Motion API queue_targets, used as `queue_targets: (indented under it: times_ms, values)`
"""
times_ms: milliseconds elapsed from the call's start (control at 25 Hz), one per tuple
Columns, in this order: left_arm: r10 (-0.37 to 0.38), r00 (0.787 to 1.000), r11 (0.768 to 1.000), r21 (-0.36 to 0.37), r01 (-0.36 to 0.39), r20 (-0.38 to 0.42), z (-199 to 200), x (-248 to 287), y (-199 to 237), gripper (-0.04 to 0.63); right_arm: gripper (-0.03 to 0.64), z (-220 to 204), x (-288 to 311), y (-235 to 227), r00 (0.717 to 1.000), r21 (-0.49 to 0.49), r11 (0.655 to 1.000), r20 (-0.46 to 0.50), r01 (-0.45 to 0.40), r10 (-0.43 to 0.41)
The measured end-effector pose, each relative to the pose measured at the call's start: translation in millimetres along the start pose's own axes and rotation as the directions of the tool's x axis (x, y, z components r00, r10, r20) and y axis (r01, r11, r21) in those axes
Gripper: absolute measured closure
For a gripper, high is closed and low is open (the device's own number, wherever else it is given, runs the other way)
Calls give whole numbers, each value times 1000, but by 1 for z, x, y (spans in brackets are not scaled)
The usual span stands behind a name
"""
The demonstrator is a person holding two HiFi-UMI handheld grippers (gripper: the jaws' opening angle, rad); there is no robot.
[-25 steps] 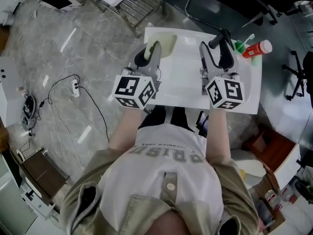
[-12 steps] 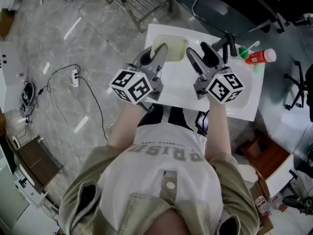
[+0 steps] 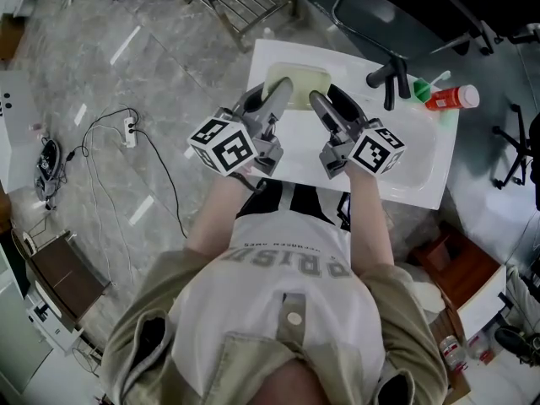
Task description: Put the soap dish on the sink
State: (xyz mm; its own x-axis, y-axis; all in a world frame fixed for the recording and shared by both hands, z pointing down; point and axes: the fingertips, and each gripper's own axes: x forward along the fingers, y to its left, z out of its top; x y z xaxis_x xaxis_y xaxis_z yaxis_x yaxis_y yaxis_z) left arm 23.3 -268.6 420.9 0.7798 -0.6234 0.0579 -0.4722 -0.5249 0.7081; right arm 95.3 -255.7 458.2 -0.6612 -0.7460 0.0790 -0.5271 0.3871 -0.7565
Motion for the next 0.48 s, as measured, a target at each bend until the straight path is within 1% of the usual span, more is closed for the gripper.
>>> queue_targets:
  times_ms: [280, 480]
  values:
    - [-24, 1000, 995, -93, 25, 5, -9, 3, 6, 577, 390, -12, 4, -2, 999, 83, 996, 17, -28, 27]
    - [-22, 1000, 991, -130, 23, 6, -13, 2, 11, 577, 443, -14, 4, 0, 999, 123, 991, 35, -44, 40]
